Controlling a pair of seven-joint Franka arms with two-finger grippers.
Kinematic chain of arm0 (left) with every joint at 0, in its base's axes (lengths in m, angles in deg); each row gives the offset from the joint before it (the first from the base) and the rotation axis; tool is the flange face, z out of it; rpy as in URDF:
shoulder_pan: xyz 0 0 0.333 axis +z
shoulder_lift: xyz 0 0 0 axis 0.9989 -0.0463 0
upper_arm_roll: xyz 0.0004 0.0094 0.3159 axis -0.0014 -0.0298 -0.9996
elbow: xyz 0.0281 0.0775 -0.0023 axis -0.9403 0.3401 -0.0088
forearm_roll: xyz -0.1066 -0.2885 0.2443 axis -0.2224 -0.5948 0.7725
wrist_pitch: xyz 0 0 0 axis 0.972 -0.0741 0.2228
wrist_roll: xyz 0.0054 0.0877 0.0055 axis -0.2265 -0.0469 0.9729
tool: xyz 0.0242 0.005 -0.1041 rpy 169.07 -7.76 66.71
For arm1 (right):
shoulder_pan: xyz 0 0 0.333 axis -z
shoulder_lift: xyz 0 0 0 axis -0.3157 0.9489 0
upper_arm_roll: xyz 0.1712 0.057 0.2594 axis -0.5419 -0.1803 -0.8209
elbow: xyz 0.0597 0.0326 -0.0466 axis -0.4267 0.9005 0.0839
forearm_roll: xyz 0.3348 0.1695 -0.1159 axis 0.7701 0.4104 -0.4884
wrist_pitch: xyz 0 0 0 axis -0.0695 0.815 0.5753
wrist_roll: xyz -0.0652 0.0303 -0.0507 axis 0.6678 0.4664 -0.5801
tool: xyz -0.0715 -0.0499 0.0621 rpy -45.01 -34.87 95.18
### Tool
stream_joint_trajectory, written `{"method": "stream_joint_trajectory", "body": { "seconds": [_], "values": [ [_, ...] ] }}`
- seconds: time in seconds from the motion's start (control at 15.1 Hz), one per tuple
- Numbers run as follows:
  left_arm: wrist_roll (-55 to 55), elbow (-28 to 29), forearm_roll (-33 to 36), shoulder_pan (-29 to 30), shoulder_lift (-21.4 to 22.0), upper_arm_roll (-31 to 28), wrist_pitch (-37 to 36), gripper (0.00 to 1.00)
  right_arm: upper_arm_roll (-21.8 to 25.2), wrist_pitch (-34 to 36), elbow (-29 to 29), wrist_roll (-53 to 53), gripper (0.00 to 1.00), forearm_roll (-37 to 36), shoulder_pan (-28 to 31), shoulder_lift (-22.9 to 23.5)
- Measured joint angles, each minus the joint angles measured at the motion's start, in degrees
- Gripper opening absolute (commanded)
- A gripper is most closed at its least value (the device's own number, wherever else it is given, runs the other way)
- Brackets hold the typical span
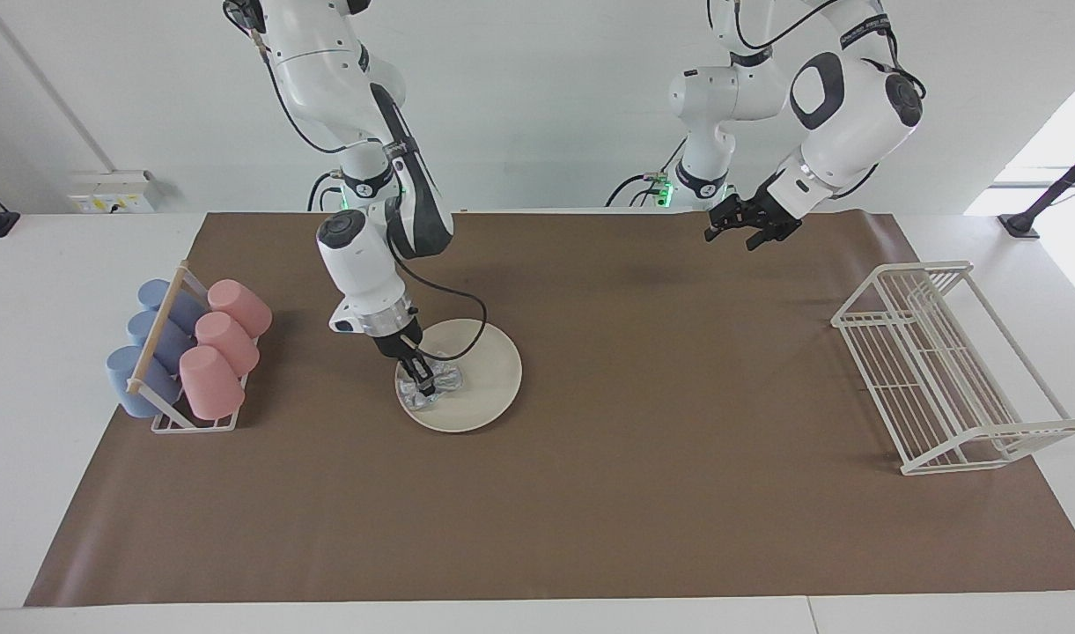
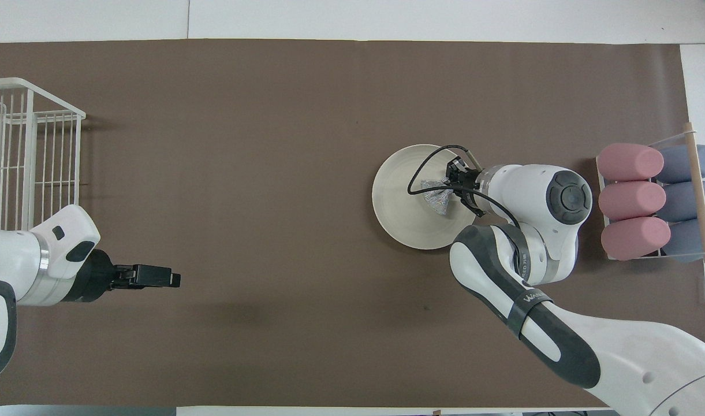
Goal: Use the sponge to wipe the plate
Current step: 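Rub the scrubber around the white plate surface with the right gripper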
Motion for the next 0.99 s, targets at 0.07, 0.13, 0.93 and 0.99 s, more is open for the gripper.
{"method": "stream_joint_trajectory", "body": {
  "seconds": [0.07,0.13,0.93,0.99],
  "values": [
    [0.1,-0.2,0.2,0.0,-0.1,0.0,0.0,1.00,0.0,-0.1,0.0,-1.5,0.00,0.1,-0.6,0.0],
    [0.2,-0.3,0.2,0.0,-0.2,0.0,0.1,1.00,-0.1,-0.2,0.0,-4.3,0.00,0.1,-1.7,0.0],
    [0.3,-0.3,0.3,0.0,-0.5,0.0,0.7,1.00,-0.3,-4.4,0.7,-6.7,0.00,0.2,-5.2,0.5],
    [0.3,-0.3,0.3,0.0,-0.5,0.0,0.8,1.00,-0.3,-4.4,0.7,-4.1,0.00,0.2,-3.4,0.5]
  ]
}}
